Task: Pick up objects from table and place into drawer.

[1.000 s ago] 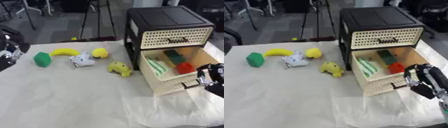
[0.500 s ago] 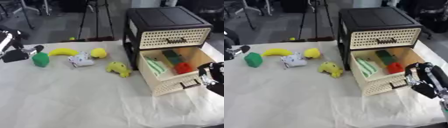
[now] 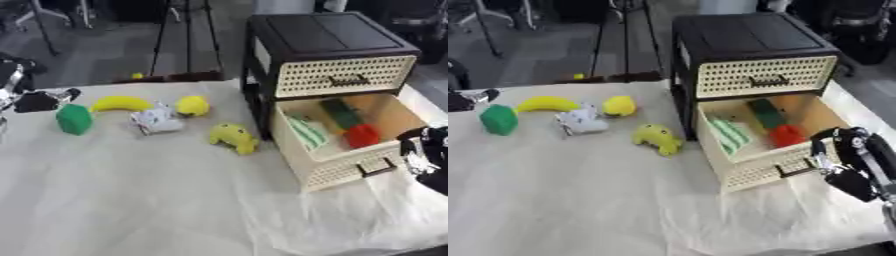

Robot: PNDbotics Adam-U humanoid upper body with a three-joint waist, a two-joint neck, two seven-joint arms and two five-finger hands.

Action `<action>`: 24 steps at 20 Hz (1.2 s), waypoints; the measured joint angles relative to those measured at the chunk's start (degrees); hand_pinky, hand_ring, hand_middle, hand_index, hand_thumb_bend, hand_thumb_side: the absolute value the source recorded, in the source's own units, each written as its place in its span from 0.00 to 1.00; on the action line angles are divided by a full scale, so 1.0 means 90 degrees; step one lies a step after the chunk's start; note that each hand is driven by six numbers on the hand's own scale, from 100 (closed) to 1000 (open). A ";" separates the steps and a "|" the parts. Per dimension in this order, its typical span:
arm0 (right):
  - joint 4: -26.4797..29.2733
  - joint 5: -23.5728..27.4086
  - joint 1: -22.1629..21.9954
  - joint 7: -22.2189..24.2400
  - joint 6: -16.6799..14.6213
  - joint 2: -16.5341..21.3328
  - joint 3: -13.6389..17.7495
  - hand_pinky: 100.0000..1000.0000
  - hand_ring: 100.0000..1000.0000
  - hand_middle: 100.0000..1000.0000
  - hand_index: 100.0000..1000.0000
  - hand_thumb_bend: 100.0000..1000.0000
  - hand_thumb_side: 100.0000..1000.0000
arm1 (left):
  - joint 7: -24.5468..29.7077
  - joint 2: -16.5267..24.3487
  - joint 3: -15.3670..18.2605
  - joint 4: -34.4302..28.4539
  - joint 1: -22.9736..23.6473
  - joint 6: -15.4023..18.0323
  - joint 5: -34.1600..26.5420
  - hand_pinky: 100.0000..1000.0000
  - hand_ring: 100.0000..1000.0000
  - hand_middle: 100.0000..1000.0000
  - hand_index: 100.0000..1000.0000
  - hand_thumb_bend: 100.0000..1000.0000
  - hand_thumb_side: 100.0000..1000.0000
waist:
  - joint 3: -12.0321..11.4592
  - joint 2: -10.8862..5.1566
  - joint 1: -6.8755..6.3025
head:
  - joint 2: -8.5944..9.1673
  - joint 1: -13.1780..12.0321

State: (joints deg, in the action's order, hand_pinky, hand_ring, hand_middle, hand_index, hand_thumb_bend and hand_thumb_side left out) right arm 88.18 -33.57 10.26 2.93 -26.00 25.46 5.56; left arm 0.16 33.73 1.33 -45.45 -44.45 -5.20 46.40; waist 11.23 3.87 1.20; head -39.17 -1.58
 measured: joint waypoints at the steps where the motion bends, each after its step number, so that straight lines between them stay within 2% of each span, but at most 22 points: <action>1: 0.0014 0.0013 0.0036 0.0013 -0.0013 -0.0001 -0.0013 0.00 0.00 0.08 0.64 0.00 0.75 | -0.0136 0.0001 0.0044 0.0193 -0.0037 -0.0028 0.0010 0.54 0.52 0.68 0.77 0.67 0.53 | 0.0048 0.0058 -0.0006 | 0.0048 -0.0018; 6: 0.0085 0.0047 0.0186 0.0044 -0.0042 -0.0003 -0.0032 0.00 0.00 0.08 0.64 0.00 0.75 | -0.0665 0.0055 0.0181 0.0752 -0.0168 -0.0140 -0.0047 0.53 0.50 0.66 0.77 0.65 0.50 | 0.0282 0.0354 -0.0089 | 0.0306 -0.0060; 10: 0.0152 0.0048 0.0263 0.0066 -0.0048 -0.0005 -0.0032 0.00 0.00 0.08 0.64 0.00 0.76 | -0.1035 0.0172 0.0229 0.0853 -0.0191 -0.0218 -0.0237 0.53 0.50 0.65 0.77 0.69 0.51 | 0.0418 0.0568 -0.0174 | 0.0508 -0.0096; 13: 0.0171 0.0048 0.0267 0.0080 -0.0051 -0.0005 -0.0032 0.00 0.00 0.08 0.64 0.00 0.76 | -0.1227 0.0222 0.0239 0.0879 -0.0214 -0.0284 -0.0371 0.52 0.48 0.62 0.76 0.69 0.50 | 0.0480 0.0670 -0.0221 | 0.0574 -0.0106; 18: 0.0190 0.0048 0.0319 0.0089 -0.0045 -0.0006 -0.0031 0.00 0.00 0.08 0.64 0.00 0.76 | -0.1325 0.0234 0.0226 0.0968 -0.0217 -0.0432 -0.0343 0.50 0.47 0.59 0.76 0.72 0.50 | 0.0504 0.0756 -0.0248 | 0.0611 -0.0119; 24: 0.0208 0.0047 0.0320 0.0089 -0.0045 -0.0006 -0.0030 0.00 0.00 0.08 0.64 0.00 0.76 | -0.1192 0.0230 0.0222 0.1073 -0.0212 -0.0605 -0.0105 0.42 0.40 0.53 0.73 0.71 0.48 | 0.0536 0.0775 -0.0259 | 0.0620 -0.0120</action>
State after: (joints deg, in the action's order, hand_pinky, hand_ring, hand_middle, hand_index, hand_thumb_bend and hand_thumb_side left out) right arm 90.05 -33.15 13.14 3.73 -26.40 25.41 5.29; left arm -10.57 35.81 3.33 -35.79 -46.36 -10.64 45.45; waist 16.06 10.85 -1.13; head -33.59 -2.66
